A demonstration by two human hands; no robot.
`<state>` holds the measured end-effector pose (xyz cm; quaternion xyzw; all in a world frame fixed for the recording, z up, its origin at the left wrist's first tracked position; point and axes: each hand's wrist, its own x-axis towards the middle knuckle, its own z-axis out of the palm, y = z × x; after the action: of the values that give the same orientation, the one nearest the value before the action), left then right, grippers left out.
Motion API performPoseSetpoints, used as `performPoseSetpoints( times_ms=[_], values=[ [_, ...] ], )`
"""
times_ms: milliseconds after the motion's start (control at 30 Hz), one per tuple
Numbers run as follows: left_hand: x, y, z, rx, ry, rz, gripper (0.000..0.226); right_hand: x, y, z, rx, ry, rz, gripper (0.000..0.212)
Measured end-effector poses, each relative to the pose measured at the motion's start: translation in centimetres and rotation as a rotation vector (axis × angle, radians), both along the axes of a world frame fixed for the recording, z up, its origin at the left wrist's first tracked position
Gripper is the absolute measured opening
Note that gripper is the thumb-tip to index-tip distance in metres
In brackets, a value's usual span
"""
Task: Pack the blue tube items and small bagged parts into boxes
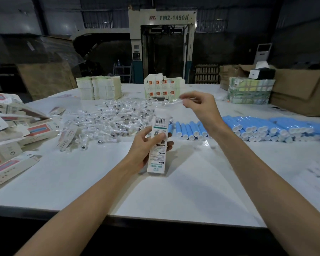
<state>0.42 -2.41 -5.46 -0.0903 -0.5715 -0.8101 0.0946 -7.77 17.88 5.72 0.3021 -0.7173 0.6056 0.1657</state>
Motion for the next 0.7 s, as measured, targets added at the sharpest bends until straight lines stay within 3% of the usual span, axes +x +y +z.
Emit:
performPoseSetpoints(
  times_ms=[133, 233, 433, 600, 700],
  values=[
    [0.2, 0.4, 0.2, -0.016, 0.017, -0.004, 0.045, 0.9, -0.6, 2.5, 0.247, 0.141, 0.011, 0.019],
    [0.3, 0.5, 0.3, -0.034, 0.033, -0.004, 0.041, 1.4, -1.8, 3.2, 0.422, 0.141, 0.070, 0.025],
    [0.8, 0.6, 0.6, -0.051, 0.039, -0.007, 0.044, 1.3, -3.1, 1.9, 0.250, -0.032, 0.176, 0.028],
    [0.6, 0.7, 0.5, -0.079, 0.045, 0.003, 0.040, 1.2, -3.8, 0.1, 0.328, 0.055, 0.131, 0.010],
    [0.5, 0.6, 0.4, -0.087, 0.050, 0.009, 0.042, 1.3, -3.9, -0.8, 0.372, 0.117, 0.073, 0.015]
  ],
)
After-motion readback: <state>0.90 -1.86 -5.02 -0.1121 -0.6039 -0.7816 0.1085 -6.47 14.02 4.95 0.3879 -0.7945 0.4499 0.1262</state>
